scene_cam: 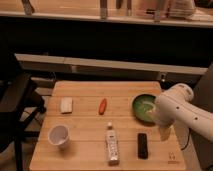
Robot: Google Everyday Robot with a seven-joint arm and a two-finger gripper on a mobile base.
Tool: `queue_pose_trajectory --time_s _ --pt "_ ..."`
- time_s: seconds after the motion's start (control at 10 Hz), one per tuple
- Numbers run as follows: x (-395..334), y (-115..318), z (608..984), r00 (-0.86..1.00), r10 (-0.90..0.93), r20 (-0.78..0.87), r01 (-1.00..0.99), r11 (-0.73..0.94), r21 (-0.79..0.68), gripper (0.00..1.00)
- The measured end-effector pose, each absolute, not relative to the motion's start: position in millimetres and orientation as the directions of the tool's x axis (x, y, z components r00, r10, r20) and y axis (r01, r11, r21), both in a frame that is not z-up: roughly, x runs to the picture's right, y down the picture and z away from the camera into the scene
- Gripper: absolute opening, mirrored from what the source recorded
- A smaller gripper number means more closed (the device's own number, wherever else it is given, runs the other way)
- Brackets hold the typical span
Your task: Place the eraser on the white sponge
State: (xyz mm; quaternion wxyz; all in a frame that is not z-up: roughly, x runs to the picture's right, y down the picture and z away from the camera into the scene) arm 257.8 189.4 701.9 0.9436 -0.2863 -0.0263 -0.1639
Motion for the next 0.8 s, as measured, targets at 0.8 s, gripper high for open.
queue_pose_trajectory --time_s 0.8 --pt "240.8 210.3 714.9 0.893 -0.400 0.205 0.446 0.730 -0.518 0.80"
